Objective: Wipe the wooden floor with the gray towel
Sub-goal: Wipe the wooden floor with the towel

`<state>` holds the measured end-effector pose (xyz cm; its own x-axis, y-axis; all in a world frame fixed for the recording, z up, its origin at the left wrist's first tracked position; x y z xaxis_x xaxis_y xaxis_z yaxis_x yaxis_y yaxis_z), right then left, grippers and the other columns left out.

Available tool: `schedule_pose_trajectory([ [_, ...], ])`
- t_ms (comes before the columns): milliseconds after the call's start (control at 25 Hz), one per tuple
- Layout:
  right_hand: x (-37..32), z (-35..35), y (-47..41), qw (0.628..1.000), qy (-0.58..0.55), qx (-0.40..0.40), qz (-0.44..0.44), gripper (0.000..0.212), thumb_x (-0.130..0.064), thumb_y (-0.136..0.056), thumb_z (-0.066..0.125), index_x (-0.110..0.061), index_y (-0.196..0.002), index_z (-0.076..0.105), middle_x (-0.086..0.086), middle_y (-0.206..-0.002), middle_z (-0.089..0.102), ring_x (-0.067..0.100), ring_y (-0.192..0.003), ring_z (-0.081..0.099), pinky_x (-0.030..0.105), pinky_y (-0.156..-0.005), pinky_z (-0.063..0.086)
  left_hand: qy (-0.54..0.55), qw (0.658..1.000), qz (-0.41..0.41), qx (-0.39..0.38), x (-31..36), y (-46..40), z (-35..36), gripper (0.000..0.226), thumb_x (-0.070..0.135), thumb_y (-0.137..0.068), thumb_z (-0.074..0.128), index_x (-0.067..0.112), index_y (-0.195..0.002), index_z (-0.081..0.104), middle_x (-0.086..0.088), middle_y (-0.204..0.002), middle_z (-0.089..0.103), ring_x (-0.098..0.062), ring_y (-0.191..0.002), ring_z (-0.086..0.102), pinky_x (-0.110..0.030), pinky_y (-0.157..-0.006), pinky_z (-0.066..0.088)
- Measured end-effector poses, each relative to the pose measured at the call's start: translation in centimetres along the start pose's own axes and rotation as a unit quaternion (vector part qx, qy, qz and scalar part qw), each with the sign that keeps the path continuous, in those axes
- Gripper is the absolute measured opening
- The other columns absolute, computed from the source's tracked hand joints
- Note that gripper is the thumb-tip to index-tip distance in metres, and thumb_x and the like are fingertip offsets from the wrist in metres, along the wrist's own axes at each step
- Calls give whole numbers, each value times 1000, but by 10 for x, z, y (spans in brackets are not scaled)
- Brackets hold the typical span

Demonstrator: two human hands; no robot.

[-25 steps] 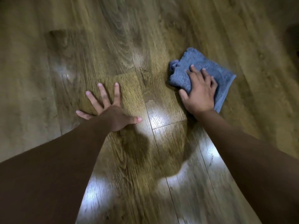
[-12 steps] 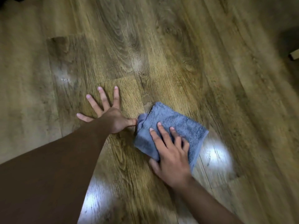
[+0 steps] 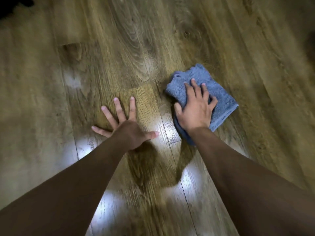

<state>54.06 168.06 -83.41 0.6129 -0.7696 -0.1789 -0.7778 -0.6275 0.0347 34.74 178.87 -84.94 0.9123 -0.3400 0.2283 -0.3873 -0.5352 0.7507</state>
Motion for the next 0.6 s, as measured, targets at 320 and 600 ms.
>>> schedule_pose_trajectory([
  [320,2,1,0,1000,5,3,1,72,-52,-77,47,-26,-143,40,-1,-157,37,31,-145,29,60,-107,27,-23,998,-16,52,-14,-51,-115,147,97,-38,67,58,-148,-22,7,-159,-43,-33,-145,-42,-84,-94,-20],
  [600,-1,-4,-1,1000,-2,-30,7,74,-53,-74,48,-24,-142,44,0,-157,38,33,-144,30,59,-106,28,39,997,-29,-54,-25,-65,-124,159,82,-38,71,45,-144,-42,-2,-147,-58,-43,-137,-49,-78,-113,-2],
])
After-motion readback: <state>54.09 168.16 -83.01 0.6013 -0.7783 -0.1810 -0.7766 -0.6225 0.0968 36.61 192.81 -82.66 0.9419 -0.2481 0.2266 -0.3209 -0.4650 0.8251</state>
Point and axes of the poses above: each hand's wrist, its own y-axis away from the middle knuckle, its own z-axis out of the palm, x = y × z, the point moved 6 cm from there along -y, towards the middle knuckle
